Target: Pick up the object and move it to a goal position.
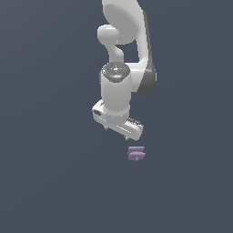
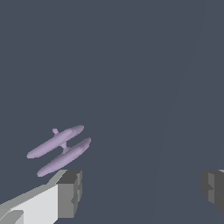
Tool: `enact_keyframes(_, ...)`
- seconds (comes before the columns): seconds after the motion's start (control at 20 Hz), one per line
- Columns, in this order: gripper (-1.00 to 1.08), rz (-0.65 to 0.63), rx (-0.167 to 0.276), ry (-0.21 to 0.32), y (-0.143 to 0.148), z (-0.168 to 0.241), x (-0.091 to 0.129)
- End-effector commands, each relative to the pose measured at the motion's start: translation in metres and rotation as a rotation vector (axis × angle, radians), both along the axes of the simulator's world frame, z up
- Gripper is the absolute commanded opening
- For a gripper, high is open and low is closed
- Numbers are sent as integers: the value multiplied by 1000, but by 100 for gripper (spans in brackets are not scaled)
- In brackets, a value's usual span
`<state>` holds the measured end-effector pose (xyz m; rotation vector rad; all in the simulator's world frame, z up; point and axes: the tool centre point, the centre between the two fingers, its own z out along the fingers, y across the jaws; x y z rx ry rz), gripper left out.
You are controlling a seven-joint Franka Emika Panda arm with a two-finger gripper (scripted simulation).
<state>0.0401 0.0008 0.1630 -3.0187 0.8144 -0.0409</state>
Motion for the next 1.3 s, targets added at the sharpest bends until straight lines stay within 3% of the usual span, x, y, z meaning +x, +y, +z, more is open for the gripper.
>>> enact_keyframes(0.0, 100, -63, 3, 3, 5, -3, 4)
enact_keyframes(1.25, 100, -667, 13, 26, 58, -39, 34)
